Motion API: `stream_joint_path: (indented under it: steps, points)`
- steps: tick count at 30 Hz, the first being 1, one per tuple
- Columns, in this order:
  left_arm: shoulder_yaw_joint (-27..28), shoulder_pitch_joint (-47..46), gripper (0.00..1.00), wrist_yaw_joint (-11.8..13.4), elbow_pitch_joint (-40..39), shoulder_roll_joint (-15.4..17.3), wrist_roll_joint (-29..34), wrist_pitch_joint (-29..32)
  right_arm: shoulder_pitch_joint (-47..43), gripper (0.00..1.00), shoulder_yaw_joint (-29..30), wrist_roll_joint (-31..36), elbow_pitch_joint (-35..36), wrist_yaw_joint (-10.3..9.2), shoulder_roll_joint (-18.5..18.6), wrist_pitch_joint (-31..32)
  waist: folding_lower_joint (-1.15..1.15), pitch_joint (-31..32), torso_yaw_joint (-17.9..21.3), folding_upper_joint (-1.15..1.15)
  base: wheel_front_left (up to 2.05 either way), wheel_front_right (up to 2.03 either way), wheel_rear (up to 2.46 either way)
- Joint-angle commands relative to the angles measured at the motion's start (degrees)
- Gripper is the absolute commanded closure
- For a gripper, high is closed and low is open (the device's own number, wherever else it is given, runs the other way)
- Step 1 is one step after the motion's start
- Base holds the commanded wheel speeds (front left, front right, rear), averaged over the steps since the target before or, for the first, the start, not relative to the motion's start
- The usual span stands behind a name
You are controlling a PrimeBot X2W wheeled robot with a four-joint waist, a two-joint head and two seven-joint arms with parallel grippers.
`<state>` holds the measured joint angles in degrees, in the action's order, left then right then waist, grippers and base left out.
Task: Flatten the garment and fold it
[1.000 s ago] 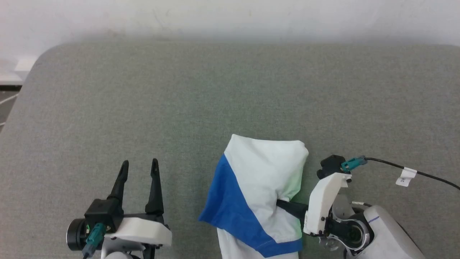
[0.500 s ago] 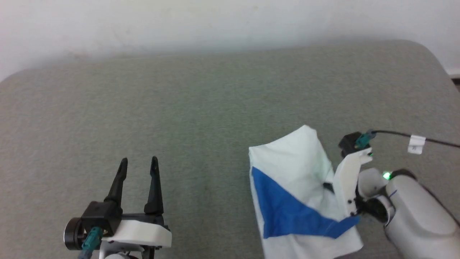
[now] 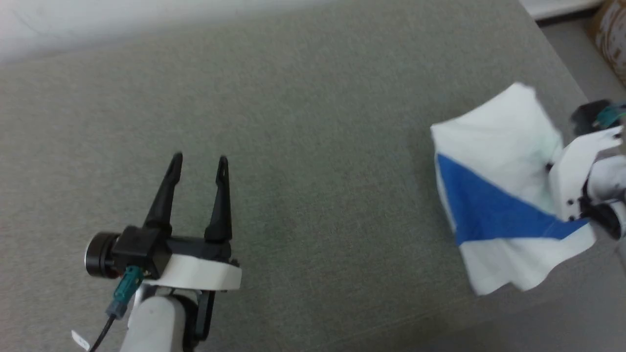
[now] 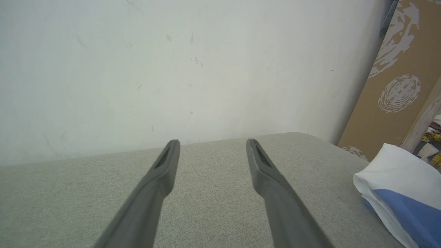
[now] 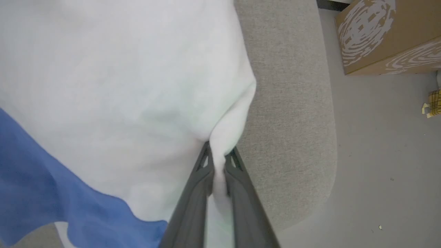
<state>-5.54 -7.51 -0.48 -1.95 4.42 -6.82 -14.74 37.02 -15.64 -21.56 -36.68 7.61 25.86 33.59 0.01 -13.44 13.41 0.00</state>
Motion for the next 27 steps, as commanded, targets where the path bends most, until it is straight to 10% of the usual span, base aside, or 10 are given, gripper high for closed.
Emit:
stream_joint_path:
  steps: [1,9,10,11,27]
  points:
    - [-0.21,-1.53,0.0,-0.37,-0.37,0.65,0.51,-0.25,1.51,1.0,1.32,1.0,-0.65,-0.12,0.07,-1.68,-0.01,-8.38,3.31,0.0,0.0,0.0,0.0]
    - [-0.73,-5.41,0.0,-1.09,-0.11,1.48,0.58,-0.24,5.89,1.0,11.17,7.43,-7.07,-0.12,-0.76,-14.15,-0.01,-13.83,1.27,0.0,0.0,0.0,0.0]
    - [-0.7,-5.62,0.0,-1.09,0.11,1.51,0.49,-0.24,6.18,0.64,11.78,8.56,-7.99,-0.12,-0.92,-16.01,-0.01,-14.07,1.01,0.0,0.0,0.0,0.0]
    - [-0.63,-5.78,0.0,-1.01,0.3,1.46,0.37,-0.25,6.36,0.0,12.31,9.39,-8.92,-0.12,-1.32,-17.73,-0.01,-14.18,0.75,0.0,0.0,0.0,0.0]
    - [1.53,-0.96,0.0,0.36,2.89,-0.74,-3.97,-0.25,-6.39,0.0,27.35,22.68,-14.27,-0.12,-2.58,-44.14,-0.01,-2.31,-2.42,0.0,0.0,0.0,0.0]
